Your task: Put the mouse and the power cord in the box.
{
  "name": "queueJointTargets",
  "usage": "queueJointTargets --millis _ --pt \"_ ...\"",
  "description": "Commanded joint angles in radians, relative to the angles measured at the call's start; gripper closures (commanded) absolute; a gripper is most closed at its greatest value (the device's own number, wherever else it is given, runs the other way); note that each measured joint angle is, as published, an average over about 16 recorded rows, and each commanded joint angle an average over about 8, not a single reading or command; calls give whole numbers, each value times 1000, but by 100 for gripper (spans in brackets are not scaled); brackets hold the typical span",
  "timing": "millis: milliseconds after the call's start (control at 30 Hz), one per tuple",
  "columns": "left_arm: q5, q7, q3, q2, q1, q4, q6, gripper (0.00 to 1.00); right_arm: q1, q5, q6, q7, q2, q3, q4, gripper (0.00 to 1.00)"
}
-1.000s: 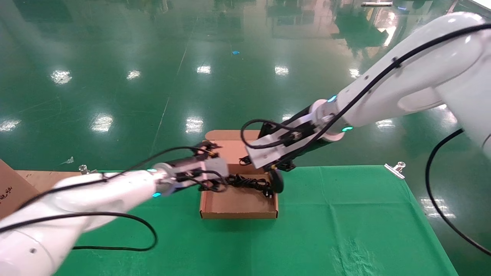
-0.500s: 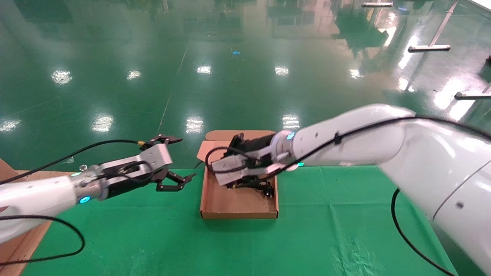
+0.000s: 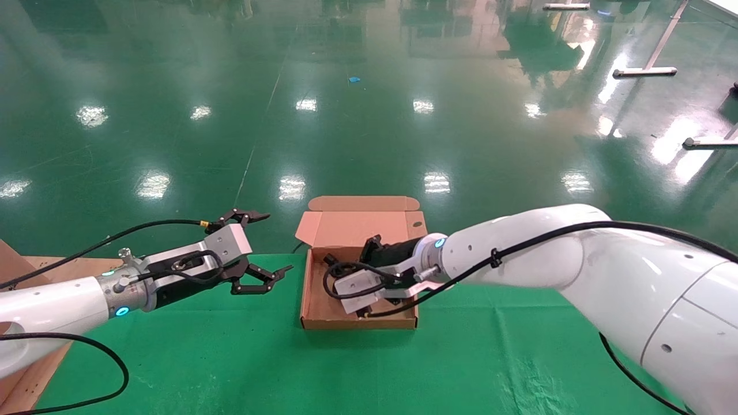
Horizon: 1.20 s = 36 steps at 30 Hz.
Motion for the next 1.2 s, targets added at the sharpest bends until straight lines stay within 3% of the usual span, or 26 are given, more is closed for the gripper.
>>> queueJointTargets --millis 33,600,1200 --pt "-3 4 -3 -1 -1 8 7 0 -6 -1 6 5 0 -10 1 0" --pt "2 -11 -2 -1 3 -13 -2 0 -13 18 -26 9 19 33 12 0" --pt "-9 -319 -145 -133 119 -331 128 0 -204 240 -260 135 235 363 181 0"
